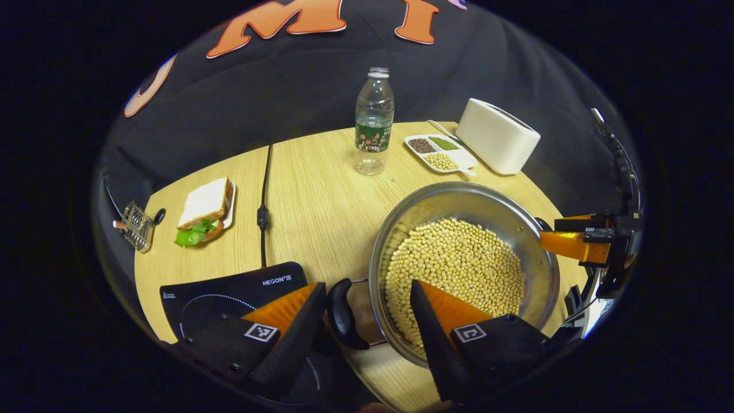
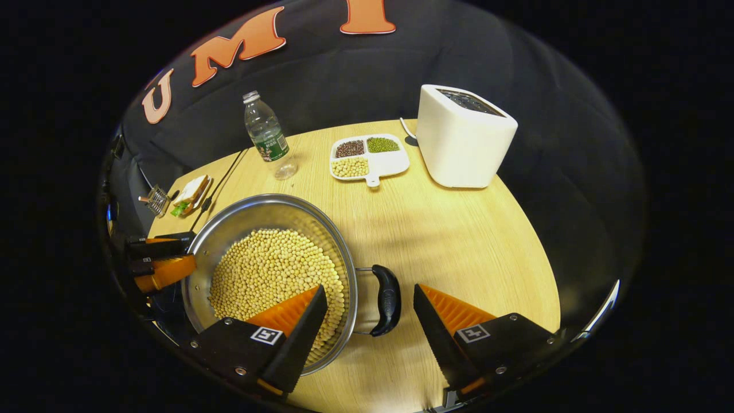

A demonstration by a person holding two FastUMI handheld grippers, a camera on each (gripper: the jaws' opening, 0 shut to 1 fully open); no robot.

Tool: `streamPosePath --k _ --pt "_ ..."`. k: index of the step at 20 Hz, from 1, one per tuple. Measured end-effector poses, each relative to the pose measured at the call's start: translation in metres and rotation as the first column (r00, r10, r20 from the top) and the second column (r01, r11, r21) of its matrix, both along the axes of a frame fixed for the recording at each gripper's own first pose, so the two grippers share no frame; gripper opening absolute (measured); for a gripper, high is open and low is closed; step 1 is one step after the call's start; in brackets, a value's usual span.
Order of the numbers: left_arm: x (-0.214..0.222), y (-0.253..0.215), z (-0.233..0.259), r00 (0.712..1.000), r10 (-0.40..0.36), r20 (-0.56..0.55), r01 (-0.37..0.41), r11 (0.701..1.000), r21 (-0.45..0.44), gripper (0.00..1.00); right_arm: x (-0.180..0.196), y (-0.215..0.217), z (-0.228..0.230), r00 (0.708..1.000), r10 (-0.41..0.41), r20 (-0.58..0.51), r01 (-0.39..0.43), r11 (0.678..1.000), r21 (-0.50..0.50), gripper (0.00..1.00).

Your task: First push the handle of the pot to place it horizontally, then grasp the pot with both hands and set it on the induction cooktop.

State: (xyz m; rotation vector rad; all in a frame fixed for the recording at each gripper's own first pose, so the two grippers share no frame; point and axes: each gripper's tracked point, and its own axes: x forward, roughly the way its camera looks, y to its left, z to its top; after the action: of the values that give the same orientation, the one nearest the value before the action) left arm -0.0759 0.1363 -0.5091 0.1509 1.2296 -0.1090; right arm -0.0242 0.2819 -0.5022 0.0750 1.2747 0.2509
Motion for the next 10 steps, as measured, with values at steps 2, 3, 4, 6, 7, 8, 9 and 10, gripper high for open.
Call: streamPosePath --k 2,3,4,6,7,8,9,10 --pt "-0.003 0.000 -0.008 1.000 0.011 -0.015 -0.011 1.000 -0.008 0.98 -0.001 0.001 -0.003 1.000 -0.004 -0.008 0.004 1.000 0.001 0.95" --pt "-0.005 -0.002 -0.010 1.000 0.014 -0.020 -0.014 1.000 -0.013 0.99 -0.002 0.001 -0.004 1.000 -0.005 -0.011 0.005 1.000 -0.001 0.94" --pt "-0.005 0.000 -0.012 1.000 0.013 -0.022 -0.013 1.000 -0.021 0.95 -0.003 0.000 -0.007 1.000 -0.005 -0.015 0.005 1.000 -0.005 0.94" --pt "-0.007 -0.002 -0.016 1.000 0.019 -0.012 -0.020 0.999 -0.038 0.95 -0.004 0.001 -0.011 1.000 -0.005 -0.026 0.004 1.000 -0.011 0.91" --pt "-0.009 -0.002 -0.019 1.000 0.030 -0.007 -0.030 0.998 -0.048 0.95 -0.001 0.001 -0.013 1.000 -0.005 -0.020 0.004 1.000 -0.023 0.89" --pt "-0.012 -0.001 -0.023 0.999 0.039 -0.008 -0.039 0.998 -0.047 0.98 0.001 0.000 -0.015 1.000 -0.001 -0.012 0.001 0.999 -0.034 0.88" --pt "-0.015 0.002 -0.026 0.999 0.048 -0.009 -0.049 0.998 -0.047 0.95 0.003 -0.002 -0.018 1.000 0.000 -0.011 0.000 0.999 -0.041 0.86" --pt "-0.015 0.004 -0.025 0.999 0.052 0.013 -0.051 0.998 -0.037 0.93 0.003 -0.004 -0.019 1.000 -0.001 -0.012 0.000 0.999 -0.046 0.84"
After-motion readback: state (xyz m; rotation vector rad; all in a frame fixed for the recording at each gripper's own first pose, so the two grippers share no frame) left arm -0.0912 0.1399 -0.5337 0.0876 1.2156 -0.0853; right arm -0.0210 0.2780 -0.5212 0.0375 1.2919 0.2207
